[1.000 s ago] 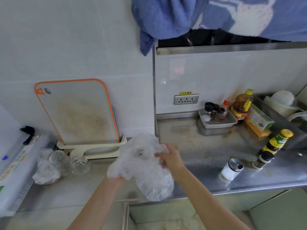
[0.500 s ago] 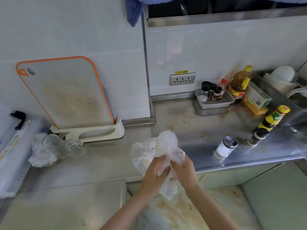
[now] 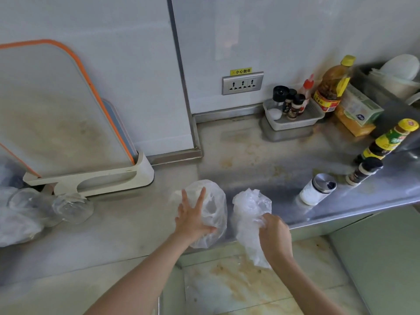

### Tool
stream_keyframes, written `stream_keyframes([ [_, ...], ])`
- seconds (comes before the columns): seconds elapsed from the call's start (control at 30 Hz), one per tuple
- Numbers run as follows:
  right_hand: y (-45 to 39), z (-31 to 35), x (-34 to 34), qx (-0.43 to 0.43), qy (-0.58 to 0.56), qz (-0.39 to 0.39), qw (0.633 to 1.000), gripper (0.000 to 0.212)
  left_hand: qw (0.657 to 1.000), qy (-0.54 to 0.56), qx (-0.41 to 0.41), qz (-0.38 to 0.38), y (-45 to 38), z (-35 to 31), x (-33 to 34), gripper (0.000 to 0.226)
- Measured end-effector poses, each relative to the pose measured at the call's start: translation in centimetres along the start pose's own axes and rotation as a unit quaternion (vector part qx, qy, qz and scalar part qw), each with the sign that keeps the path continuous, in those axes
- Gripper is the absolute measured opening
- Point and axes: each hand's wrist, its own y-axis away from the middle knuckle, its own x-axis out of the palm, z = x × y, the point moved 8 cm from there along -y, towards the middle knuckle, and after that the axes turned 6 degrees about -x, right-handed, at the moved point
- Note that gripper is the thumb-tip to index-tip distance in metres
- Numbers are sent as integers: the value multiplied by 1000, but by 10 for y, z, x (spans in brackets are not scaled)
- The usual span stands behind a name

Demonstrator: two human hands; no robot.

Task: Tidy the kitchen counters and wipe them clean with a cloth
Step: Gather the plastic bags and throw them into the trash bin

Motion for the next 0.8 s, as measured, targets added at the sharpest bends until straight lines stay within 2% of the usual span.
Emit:
stream_keyframes([
  [0.17,-2,-2,5,16,-4,15,1000,20,996,-76,49,-20,-5,-16,-6,67],
  [0.3,3,-1,-17,39,-33,-12,999,27,993,-52,97,-30,-2,-33,-29,46],
  [0.4,7,0,-44,30,-60,-33,997,24,986,14,153,-59,14,-63,-50,25],
  [0.5,16,0,-80,9,-51,-25,998,25,976,70,194,-77,41,-108,-57,22],
  [0.63,54,-13,-142,-5,-37,-40,998,8,959,93,269,14,95,-186,-26,10],
  [0.67,66,-25,-159,10,-49,-61,997,12,954,83,285,38,110,-205,-13,19],
  [0.73,94,-60,-191,66,-64,-111,990,33,935,80,337,78,141,-241,13,30],
  [0.8,127,-104,-221,125,-59,-156,978,44,921,69,370,98,170,-271,41,25],
])
